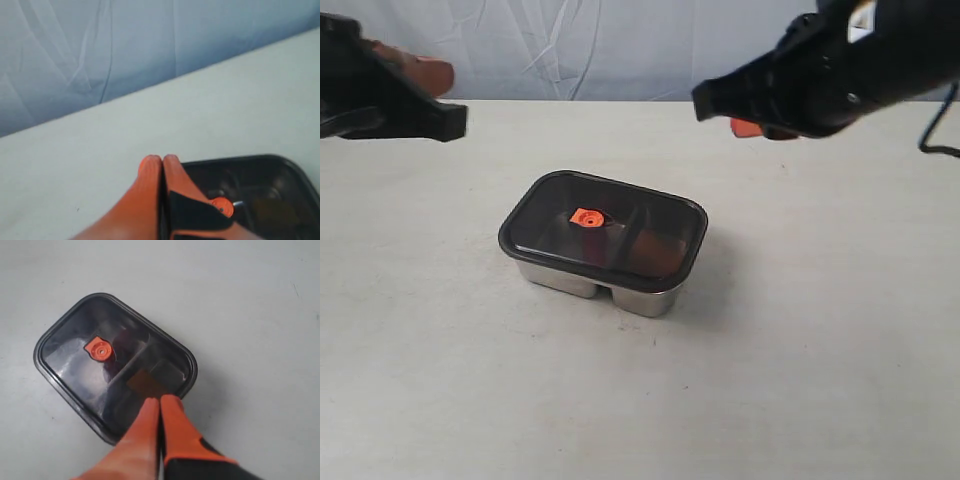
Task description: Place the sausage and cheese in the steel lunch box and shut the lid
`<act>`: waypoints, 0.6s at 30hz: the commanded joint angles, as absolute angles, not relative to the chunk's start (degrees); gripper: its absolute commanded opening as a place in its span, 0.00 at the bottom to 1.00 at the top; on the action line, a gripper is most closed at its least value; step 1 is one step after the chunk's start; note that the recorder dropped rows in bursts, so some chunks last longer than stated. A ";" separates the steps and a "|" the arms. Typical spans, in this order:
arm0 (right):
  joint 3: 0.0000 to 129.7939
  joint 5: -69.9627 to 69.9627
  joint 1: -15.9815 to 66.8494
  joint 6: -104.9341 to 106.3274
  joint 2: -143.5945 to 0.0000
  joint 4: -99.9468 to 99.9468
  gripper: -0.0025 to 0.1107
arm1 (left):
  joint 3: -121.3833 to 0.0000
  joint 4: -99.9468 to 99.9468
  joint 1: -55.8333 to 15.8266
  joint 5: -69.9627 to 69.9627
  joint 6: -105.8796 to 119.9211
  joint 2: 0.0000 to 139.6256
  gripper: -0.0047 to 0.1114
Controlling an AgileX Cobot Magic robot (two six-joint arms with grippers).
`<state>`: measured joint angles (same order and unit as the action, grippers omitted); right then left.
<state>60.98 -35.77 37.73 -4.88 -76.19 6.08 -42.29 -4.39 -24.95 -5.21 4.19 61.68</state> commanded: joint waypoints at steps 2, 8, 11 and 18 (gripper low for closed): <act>44.87 -26.49 37.70 -5.63 -62.62 4.62 0.01 | -32.00 -5.01 -25.19 1.89 0.56 45.72 0.04; 32.60 -23.53 37.70 -7.08 -55.25 10.43 0.01 | -24.91 -5.92 -23.52 -1.36 -1.04 35.70 0.04; 30.94 -30.08 37.70 -7.18 -54.25 13.11 0.01 | -24.52 -4.67 -23.52 -5.21 -1.04 33.29 0.04; 30.94 -33.80 37.70 -7.43 -54.22 13.53 0.01 | -24.52 -4.18 -23.52 -4.93 -1.04 32.40 0.04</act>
<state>31.13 -33.79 37.73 -7.35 -54.68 13.25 -24.78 -4.32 -23.87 -5.08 -0.74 32.85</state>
